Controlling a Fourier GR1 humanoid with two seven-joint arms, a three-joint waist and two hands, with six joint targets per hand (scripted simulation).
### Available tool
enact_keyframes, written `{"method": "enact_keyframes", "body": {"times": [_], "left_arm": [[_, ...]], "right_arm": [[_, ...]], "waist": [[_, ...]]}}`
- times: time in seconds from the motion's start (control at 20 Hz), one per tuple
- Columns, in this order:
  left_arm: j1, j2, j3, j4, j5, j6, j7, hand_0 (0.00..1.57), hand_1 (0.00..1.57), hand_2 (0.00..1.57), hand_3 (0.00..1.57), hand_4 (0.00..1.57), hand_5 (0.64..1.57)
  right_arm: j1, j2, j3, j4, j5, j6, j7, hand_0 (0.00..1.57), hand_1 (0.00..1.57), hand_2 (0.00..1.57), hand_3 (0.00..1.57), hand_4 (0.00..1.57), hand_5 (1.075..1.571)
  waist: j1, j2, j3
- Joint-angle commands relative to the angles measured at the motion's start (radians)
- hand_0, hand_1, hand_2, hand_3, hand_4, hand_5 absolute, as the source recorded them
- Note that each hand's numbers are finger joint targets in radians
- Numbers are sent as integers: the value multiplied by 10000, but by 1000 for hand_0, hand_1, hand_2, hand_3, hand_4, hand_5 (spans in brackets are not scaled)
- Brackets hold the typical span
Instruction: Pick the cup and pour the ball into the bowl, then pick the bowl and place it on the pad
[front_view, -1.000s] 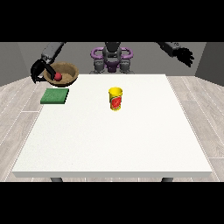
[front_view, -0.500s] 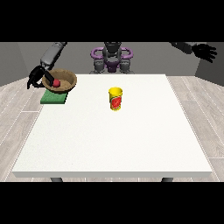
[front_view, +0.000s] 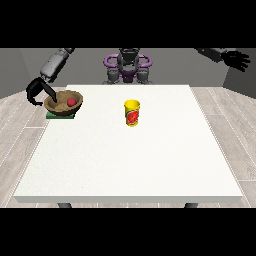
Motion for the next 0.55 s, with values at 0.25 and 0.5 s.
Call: {"method": "enact_keyframes", "body": {"times": [0.25, 0.5], "left_arm": [[62, -1773, -1617, -1847, -317, 848, 1529, 0, 0, 0, 0, 902, 1559], [706, -2270, -2050, -842, -1091, 1607, 2006, 0, 0, 0, 0, 902, 1559]], "right_arm": [[-497, -484, 386, 697, 274, 573, 1064, 0, 0, 0, 0, 0, 1359], [-1275, 493, 1016, -565, 52, 1501, 1775, 0, 0, 0, 0, 476, 1434]], "waist": [[48, -1879, 16], [-817, -3857, -28]]}}
